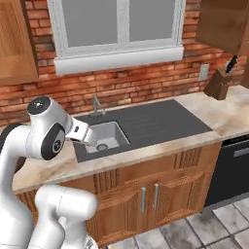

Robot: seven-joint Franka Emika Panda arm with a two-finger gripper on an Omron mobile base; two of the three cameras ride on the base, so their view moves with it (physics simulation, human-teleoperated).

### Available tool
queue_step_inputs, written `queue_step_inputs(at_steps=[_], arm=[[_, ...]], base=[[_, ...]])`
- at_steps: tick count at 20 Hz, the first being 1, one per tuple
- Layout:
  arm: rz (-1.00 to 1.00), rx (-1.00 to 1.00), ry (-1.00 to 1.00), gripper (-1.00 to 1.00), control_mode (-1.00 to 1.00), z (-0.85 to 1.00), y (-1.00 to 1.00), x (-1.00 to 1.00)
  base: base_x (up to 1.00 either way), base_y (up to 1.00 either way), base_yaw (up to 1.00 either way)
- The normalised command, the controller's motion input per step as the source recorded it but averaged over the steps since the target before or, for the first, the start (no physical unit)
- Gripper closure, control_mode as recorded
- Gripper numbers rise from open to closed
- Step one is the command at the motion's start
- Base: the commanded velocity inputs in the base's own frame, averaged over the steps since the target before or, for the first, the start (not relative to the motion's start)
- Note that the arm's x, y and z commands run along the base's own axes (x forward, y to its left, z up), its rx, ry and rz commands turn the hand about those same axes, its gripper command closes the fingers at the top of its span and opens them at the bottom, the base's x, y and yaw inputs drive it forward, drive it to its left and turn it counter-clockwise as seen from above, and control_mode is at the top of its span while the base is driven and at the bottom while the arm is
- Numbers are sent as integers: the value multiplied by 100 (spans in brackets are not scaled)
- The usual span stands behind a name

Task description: Pick the egg and butter from the fridge and place them by the bowl for mixing.

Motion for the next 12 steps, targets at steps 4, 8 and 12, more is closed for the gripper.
queue_step_inputs(at_steps=[4,8,12], arm=[[0,0,0,-100,100,0,0,0],[0,0,0,-100,100,0,0,0],[0,0,0,-100,100,0,0,0]], base=[[0,2,-100],[1,1,-96],[17,0,-73]])
